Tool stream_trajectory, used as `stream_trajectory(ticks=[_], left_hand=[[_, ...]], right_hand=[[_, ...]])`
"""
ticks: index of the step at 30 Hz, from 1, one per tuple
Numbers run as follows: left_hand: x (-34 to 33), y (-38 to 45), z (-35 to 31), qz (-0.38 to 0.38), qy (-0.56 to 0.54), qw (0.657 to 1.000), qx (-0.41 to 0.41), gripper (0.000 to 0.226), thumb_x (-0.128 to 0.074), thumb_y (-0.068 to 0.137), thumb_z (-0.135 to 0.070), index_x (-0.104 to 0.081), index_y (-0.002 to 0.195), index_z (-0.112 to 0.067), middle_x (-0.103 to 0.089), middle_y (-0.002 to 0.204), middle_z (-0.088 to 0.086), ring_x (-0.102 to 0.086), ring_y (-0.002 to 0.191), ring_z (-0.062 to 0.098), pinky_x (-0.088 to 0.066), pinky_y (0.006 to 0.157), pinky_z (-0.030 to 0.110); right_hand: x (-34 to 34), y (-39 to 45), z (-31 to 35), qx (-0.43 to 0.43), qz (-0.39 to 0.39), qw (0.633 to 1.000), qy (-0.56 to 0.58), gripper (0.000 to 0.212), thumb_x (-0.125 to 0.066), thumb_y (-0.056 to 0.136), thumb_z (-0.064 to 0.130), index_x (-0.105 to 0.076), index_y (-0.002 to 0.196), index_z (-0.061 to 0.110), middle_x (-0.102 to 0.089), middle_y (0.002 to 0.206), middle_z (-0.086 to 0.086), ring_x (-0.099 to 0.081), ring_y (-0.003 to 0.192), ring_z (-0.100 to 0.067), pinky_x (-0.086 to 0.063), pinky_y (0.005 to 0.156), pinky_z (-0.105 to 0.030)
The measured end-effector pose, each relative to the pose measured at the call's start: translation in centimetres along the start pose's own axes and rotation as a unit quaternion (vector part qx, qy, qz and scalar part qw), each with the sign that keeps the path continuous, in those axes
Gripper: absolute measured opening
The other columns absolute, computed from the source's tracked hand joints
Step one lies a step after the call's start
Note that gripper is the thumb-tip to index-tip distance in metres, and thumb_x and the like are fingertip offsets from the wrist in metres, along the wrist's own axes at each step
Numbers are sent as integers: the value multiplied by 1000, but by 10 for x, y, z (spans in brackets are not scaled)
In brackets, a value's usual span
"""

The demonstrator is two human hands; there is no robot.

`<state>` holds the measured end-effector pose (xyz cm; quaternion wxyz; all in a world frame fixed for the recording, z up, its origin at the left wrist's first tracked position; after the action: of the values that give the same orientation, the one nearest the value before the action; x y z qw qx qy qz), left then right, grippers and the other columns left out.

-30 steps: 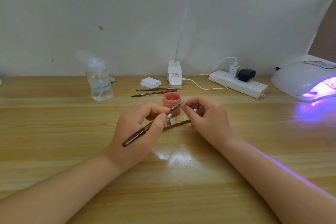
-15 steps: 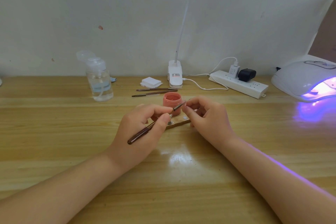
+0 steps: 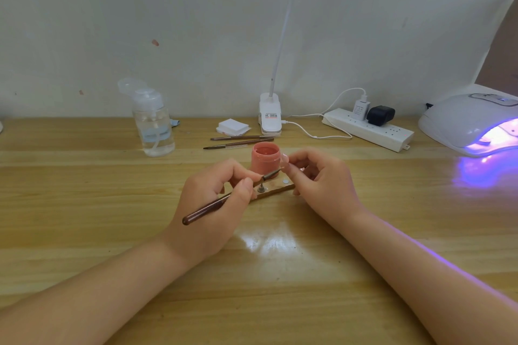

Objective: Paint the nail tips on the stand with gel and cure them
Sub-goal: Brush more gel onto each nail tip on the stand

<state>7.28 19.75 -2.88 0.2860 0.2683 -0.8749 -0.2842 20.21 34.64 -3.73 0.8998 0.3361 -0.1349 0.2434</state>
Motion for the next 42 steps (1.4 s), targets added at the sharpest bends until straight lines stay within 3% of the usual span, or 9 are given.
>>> stream_trajectory(ticks=[4,9,15,19,22,25,31,38,42], left_hand=[[0,1,-3,-3,-7,1000,-5,13,-57,92,-29,-68,99,-26,-71,88,-17,-64,79,1,-44,69,6],[-1,1,-1,1,-2,1000,4,14,-55,90,-24,-70,91,-22,-71,80,-13,-64,79,1,-43,71,6],[0,2,-6,-22,-35,999,-21,12,-58,96,-23,-68,101,-18,-70,77,-13,-60,62,-7,-42,59,3],[-1,3,-3,-5,-23,999,-28,16,-64,94,-23,-68,109,-19,-71,87,-23,-63,72,-5,-45,66,6],[-1,4,0,-1,46,996,-81,13,-61,94,-13,-70,100,-19,-66,88,-21,-63,81,2,-43,74,9],[-1,4,2,15,62,995,-81,19,-50,94,-23,-69,96,-22,-60,87,-19,-60,85,6,-41,78,11],[-4,3,-1,30,42,996,-72,29,-56,94,-17,-58,114,-37,-66,107,-23,-64,96,4,-45,81,8],[-3,1,1,47,51,993,-97,24,-53,88,-20,-70,102,-11,-65,88,-6,-61,82,12,-46,77,20],[-1,0,0,19,35,997,-62,20,-52,86,-22,-68,98,-16,-66,85,-8,-62,80,16,-48,73,22]], right_hand=[[0,0,0,-7,-6,1000,-1,4,-71,88,19,-70,84,20,-69,69,14,-59,57,-36,-51,57,-48],[0,0,2,5,-6,1000,-15,14,-69,87,14,-67,80,25,-65,67,28,-57,56,-38,-51,56,-45],[0,1,-1,-8,-18,1000,-13,5,-70,87,19,-70,83,21,-68,70,6,-58,58,-36,-51,58,-46],[0,1,-1,-11,-18,1000,-10,4,-70,87,18,-71,83,20,-67,71,5,-58,58,-36,-51,58,-45],[0,1,-3,-7,-19,1000,-11,3,-71,86,16,-71,84,17,-68,71,6,-59,58,-34,-51,59,-45],[0,1,-4,-11,-21,1000,-14,2,-71,86,18,-71,84,18,-68,72,4,-59,57,-32,-52,59,-45],[-1,2,-6,-4,-21,1000,-22,2,-71,86,16,-72,85,18,-68,72,5,-59,56,-31,-51,57,-43],[-1,2,-6,-2,-22,999,-26,14,-71,84,12,-68,80,26,-67,68,8,-58,55,-33,-51,56,-44],[-1,2,-6,0,-21,1000,-20,8,-71,86,14,-70,82,21,-68,69,1,-58,54,-34,-50,56,-46]])
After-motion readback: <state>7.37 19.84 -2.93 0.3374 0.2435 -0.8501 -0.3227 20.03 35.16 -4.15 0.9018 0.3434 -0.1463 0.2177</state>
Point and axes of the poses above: each hand's wrist, its own y-axis towards the middle knuckle, its own x-axis out of the back of the hand, z = x × y, the point moved 1 cm from there along y, towards the middle knuckle
